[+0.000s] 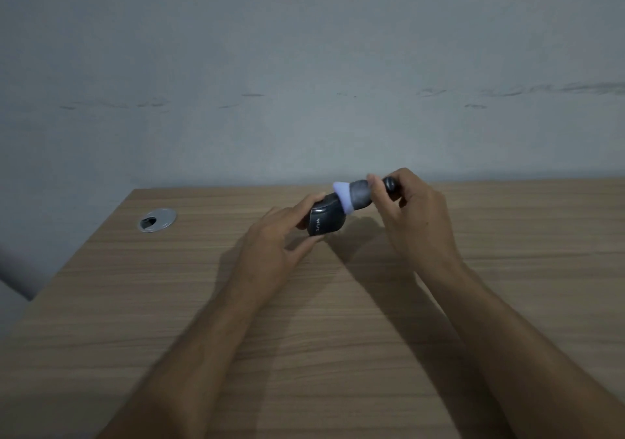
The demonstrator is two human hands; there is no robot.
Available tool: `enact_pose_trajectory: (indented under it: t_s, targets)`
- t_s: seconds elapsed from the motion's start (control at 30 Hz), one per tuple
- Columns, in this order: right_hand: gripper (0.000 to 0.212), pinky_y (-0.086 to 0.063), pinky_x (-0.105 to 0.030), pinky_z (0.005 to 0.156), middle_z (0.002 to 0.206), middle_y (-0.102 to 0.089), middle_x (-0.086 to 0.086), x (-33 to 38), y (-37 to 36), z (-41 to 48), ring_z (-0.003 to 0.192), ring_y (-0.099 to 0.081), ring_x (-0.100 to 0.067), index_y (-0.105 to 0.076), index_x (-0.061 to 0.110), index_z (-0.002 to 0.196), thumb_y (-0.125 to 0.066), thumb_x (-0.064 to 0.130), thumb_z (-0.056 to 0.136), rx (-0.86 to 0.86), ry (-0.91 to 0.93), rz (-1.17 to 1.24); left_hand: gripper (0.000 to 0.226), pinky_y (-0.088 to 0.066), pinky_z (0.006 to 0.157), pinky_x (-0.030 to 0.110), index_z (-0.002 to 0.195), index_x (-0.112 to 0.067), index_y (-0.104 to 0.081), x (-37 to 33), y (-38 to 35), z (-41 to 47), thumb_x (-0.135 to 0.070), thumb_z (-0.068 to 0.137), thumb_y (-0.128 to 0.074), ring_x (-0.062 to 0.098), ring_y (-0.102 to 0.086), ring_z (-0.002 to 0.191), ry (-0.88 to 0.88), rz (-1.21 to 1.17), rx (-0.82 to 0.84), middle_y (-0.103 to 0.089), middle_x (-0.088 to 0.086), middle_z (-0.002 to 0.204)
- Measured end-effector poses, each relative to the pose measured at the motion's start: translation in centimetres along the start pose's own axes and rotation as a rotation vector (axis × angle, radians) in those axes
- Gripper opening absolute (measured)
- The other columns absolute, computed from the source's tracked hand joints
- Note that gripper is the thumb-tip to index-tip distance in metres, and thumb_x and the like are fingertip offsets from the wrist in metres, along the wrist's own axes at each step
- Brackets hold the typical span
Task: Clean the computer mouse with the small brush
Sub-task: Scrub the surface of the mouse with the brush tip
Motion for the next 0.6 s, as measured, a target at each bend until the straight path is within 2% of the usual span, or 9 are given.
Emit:
enact_pose_trajectory:
  t_s: [0.1, 0.2, 0.27, 0.43, 0.53, 0.6]
  targets:
    - [0.044, -0.032, -0.019, 0.053, 0.060, -0.053, 0.006, -1.5, 0.5, 0.1, 0.055, -0.047, -0.008, -0.050, 0.019, 0.073, -0.063, 0.047, 0.104, 0.004, -0.109, 0.030, 0.066, -0.054, 0.092, 0.037, 0.153, -0.023, -0.065, 0.0, -0.4, 0.1, -0.023, 0.091, -0.089, 0.022, -0.070, 0.099, -0.057, 0.045, 0.028, -0.082, -0.004, 0.120]
    - [0.050, -0.027, -0.022, 0.051, 0.054, -0.038, 0.007, 0.4, -0.1, -0.1, 0.053, -0.035, -0.011, -0.039, 0.021, 0.067, -0.065, 0.043, 0.104, 0.044, -0.065, 0.100, 0.063, -0.047, 0.086, 0.028, 0.148, -0.017, -0.070, -0.2, -0.5, 0.3, -0.012, 0.089, -0.089, 0.019, -0.061, 0.094, -0.106, 0.088, 0.000, -0.081, -0.001, 0.107]
    - [0.049, -0.027, -0.020, 0.049, 0.055, -0.035, 0.007, 1.7, -0.4, -0.1, 0.053, -0.033, -0.010, -0.039, 0.021, 0.068, -0.065, 0.041, 0.104, 0.048, -0.029, 0.126, 0.059, -0.044, 0.083, 0.028, 0.145, -0.011, -0.072, -0.8, -0.2, 0.3, -0.007, 0.088, -0.088, 0.017, -0.056, 0.092, -0.157, 0.098, -0.029, -0.081, 0.003, 0.103]
    - [0.043, -0.030, -0.020, 0.048, 0.056, -0.044, 0.005, 0.2, 0.7, 0.2, 0.051, -0.042, -0.011, -0.051, 0.014, 0.075, -0.062, 0.043, 0.105, -0.019, -0.019, -0.008, 0.057, -0.056, 0.085, 0.045, 0.147, -0.017, -0.071, -2.2, 0.3, -0.1, -0.017, 0.092, -0.084, 0.022, -0.067, 0.097, -0.234, 0.107, 0.012, -0.082, -0.001, 0.115]
    - [0.044, -0.033, -0.021, 0.051, 0.059, -0.050, 0.004, -1.1, 1.8, 0.3, 0.051, -0.044, -0.011, -0.054, 0.010, 0.080, -0.060, 0.045, 0.106, -0.075, -0.064, -0.040, 0.056, -0.057, 0.087, 0.045, 0.148, -0.016, -0.070, -2.2, 0.7, 0.2, -0.019, 0.094, -0.084, 0.019, -0.069, 0.098, -0.196, 0.079, -0.014, -0.083, -0.003, 0.118]
    - [0.045, -0.032, -0.021, 0.051, 0.059, -0.047, 0.005, -0.9, 2.2, 0.2, 0.053, -0.042, -0.009, -0.052, 0.011, 0.079, -0.058, 0.045, 0.108, -0.098, -0.083, 0.062, 0.062, -0.058, 0.090, 0.044, 0.150, -0.017, -0.068, -1.7, 0.8, 0.3, -0.018, 0.091, -0.088, 0.022, -0.071, 0.098, -0.125, 0.046, -0.027, -0.082, -0.004, 0.121]
Point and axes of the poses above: each hand's wrist, its own z-axis towards the middle knuckle, its own y-axis out of the back of the hand, x = y × z, the point moved 10 cm from there along z, towards the middle knuckle
